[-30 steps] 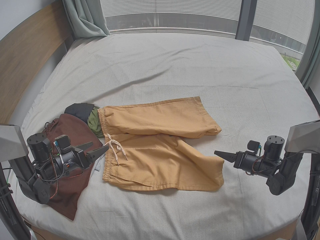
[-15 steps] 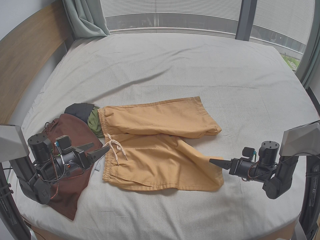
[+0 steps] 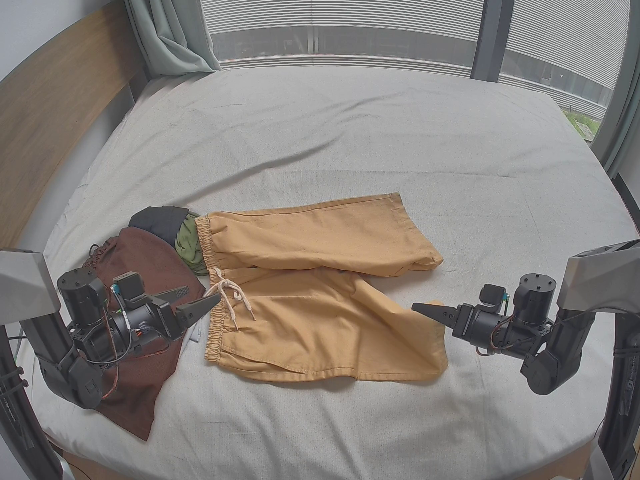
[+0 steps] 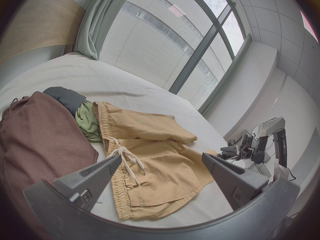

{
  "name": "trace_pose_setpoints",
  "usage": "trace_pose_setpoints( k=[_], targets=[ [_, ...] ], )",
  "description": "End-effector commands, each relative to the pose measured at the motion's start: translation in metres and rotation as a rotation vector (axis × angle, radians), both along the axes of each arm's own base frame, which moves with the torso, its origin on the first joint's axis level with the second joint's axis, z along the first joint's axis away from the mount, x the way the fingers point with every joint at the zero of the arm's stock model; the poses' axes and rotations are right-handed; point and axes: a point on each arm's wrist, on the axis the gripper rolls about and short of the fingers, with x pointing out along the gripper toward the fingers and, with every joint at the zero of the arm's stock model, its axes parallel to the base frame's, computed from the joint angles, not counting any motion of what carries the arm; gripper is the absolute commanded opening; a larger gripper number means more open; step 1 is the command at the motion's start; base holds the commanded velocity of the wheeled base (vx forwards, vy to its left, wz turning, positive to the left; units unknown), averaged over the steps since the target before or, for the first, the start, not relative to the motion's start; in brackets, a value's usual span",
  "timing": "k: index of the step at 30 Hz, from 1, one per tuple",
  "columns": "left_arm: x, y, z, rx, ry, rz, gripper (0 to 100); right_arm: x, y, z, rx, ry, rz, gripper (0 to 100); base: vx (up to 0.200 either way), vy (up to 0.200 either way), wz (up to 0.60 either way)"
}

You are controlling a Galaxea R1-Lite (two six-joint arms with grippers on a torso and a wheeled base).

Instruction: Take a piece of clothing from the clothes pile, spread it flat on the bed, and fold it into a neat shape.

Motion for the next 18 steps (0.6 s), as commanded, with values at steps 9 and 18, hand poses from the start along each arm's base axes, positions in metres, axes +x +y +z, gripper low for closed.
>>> trace_pose_setpoints(
  k=[9, 18],
  targets=[
    [0.0003, -0.0020, -0.0017, 0.000, 0.004, -0.007, 100, 0.0031, -0.0011, 0.0022, 0.004, -0.010, -0.016, 100, 0.000, 0.000, 0.00],
    [-0.0001, -0.0024, -0.0020, 0.001, 0.007, -0.008, 100, 0.0103, 0.0006, 0.0028, -0.005, -0.036, -0.061, 0, 0.000, 0.000, 0.00]
  ],
)
